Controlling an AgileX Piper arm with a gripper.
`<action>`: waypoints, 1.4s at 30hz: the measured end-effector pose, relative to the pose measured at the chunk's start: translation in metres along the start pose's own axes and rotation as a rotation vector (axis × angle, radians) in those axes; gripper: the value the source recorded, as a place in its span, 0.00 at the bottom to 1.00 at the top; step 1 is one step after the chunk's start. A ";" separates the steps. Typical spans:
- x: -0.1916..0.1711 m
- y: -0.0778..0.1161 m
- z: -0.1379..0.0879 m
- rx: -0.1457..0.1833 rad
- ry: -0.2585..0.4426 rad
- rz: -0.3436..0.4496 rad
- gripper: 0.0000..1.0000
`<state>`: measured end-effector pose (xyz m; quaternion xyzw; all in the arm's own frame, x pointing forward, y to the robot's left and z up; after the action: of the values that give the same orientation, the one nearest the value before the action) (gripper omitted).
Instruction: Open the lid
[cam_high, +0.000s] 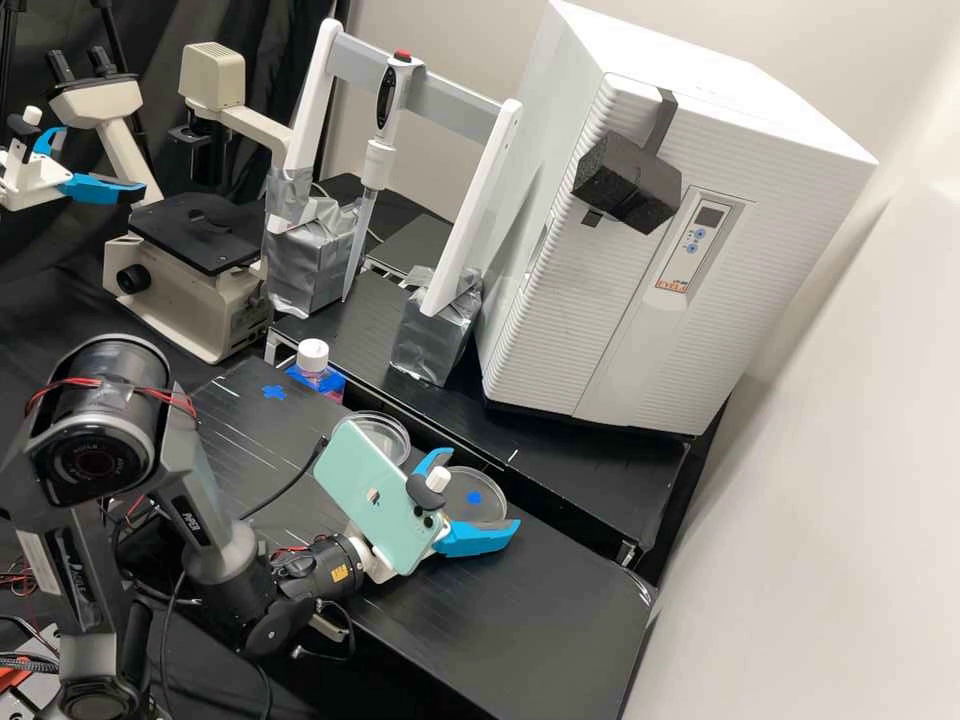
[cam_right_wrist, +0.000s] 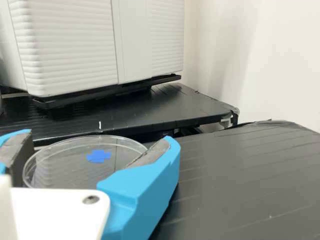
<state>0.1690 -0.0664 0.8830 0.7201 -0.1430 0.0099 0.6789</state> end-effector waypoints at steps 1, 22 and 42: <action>0.000 0.000 0.000 -0.001 0.002 0.002 0.00; -0.005 0.000 -0.004 -0.012 0.002 -0.001 1.00; -0.049 -0.004 -0.080 0.150 0.358 0.077 1.00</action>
<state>0.1373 0.0212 0.8748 0.7493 -0.0460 0.1745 0.6371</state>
